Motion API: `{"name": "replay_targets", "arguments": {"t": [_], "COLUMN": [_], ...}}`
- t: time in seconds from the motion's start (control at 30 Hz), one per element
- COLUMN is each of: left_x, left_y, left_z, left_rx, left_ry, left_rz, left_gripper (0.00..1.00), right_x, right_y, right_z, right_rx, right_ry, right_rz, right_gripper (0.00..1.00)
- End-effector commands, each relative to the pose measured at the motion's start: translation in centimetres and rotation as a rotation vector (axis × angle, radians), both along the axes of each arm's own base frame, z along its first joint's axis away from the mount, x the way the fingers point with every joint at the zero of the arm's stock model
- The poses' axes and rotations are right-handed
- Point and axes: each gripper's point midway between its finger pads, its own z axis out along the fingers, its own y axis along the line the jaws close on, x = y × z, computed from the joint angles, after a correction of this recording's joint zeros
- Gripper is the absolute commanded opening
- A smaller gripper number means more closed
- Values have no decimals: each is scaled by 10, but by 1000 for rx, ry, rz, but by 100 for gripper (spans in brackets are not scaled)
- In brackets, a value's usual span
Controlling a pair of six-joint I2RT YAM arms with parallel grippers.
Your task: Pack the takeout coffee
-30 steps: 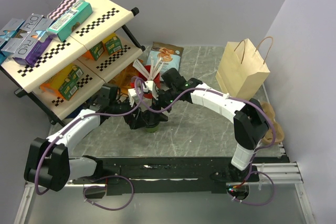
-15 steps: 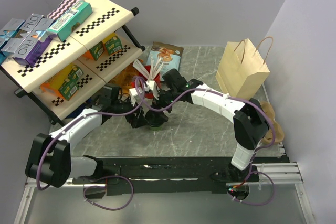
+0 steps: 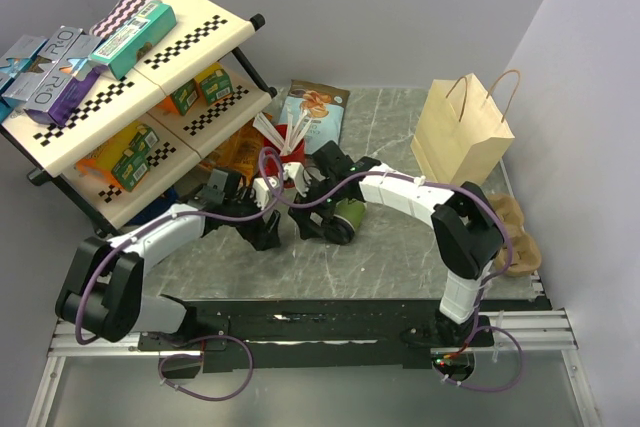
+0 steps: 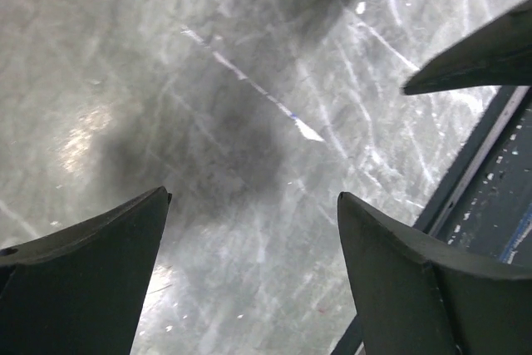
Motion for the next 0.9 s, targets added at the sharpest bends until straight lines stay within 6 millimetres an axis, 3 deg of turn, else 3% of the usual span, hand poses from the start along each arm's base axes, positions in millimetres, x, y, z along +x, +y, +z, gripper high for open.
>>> {"name": "replay_targets", "arguments": {"t": [0.0, 0.17, 0.33, 0.47, 0.67, 0.8, 0.87], "left_x": [7, -10, -10, -6, -21, -22, -22], "left_y": [-35, -38, -43, -53, -91, -103, -107], "left_z": [34, 50, 69, 80, 89, 91, 96], "left_rx": [-102, -166, -219, -242, -268, -264, -272], "left_ry": [-119, -144, -200, -238, -255, -233, -242], "left_rz": [-109, -165, -169, -172, -270, -307, -323], "left_gripper": [89, 91, 95, 96, 96, 95, 95], "right_x": [-18, -18, -10, -1, 6, 6, 4], "right_y": [41, 29, -8, -58, -128, -155, -164], "right_z": [26, 63, 92, 85, 64, 56, 43], "right_rx": [142, 204, 164, 46, -146, -244, -290], "right_ry": [-69, -106, -182, -224, -254, -354, -393], "right_rz": [171, 168, 84, 18, 32, 141, 220], "right_gripper": [99, 100, 100, 100, 100, 100, 100]}}
